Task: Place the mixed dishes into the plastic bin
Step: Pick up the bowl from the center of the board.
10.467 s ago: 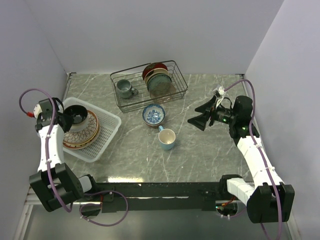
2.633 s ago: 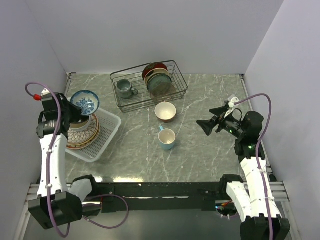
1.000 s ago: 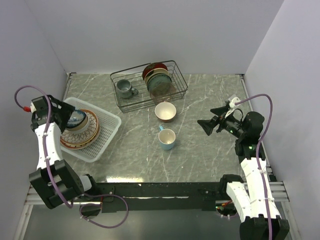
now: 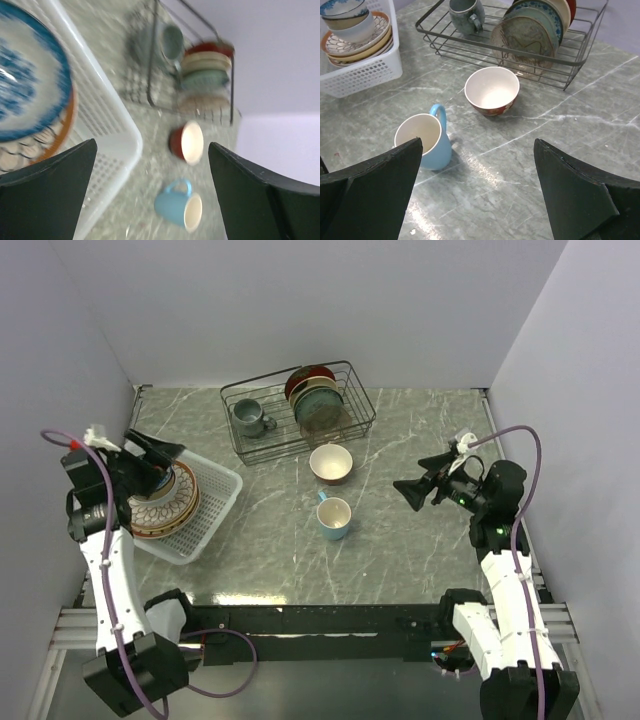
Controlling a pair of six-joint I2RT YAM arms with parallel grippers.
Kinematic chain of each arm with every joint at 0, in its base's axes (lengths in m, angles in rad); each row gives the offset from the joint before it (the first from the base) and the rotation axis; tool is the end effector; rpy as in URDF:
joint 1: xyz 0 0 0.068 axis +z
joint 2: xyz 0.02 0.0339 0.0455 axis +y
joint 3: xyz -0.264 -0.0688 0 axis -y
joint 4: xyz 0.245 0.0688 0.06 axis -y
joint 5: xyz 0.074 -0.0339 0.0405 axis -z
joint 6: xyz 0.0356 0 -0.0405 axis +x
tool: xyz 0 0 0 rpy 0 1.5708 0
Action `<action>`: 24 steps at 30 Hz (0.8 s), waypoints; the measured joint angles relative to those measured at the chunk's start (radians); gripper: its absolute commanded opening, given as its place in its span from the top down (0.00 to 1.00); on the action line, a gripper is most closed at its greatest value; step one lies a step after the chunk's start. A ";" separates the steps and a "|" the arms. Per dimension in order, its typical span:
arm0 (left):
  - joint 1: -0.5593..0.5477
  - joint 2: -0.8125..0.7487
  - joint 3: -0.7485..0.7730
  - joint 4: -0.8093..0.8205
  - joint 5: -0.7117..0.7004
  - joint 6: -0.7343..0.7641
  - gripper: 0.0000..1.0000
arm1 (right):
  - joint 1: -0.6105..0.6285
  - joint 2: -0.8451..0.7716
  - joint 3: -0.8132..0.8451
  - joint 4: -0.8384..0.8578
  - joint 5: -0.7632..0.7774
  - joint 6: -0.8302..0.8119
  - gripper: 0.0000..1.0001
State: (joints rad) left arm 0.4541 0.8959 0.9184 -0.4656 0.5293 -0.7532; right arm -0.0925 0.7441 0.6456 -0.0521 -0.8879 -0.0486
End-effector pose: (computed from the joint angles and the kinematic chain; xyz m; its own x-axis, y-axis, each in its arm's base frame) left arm 0.1816 0.0686 0.3402 -0.3025 -0.8046 -0.5110 -0.2407 0.5832 -0.7758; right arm 0.1727 0.0117 0.3135 -0.1149 -0.0201 -0.9932 -0.7118 0.6990 0.0682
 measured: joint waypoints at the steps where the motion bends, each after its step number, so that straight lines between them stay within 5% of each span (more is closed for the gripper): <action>1: -0.011 -0.003 -0.018 0.012 0.029 0.002 0.01 | 0.000 0.004 0.000 0.000 -0.003 0.000 0.00; 14: -0.457 -0.043 -0.172 0.167 0.109 0.063 0.01 | 0.012 0.149 -0.007 -0.006 -0.045 -0.007 0.00; 24: -0.552 -0.073 -0.237 0.148 0.040 0.168 0.01 | 0.230 0.398 0.195 -0.191 0.072 -0.131 0.00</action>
State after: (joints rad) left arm -0.0978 0.8230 0.6819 -0.3172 0.5690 -0.5850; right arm 0.1379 1.1419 0.8402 -0.2432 -0.8162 -0.1799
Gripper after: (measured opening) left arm 0.993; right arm 0.997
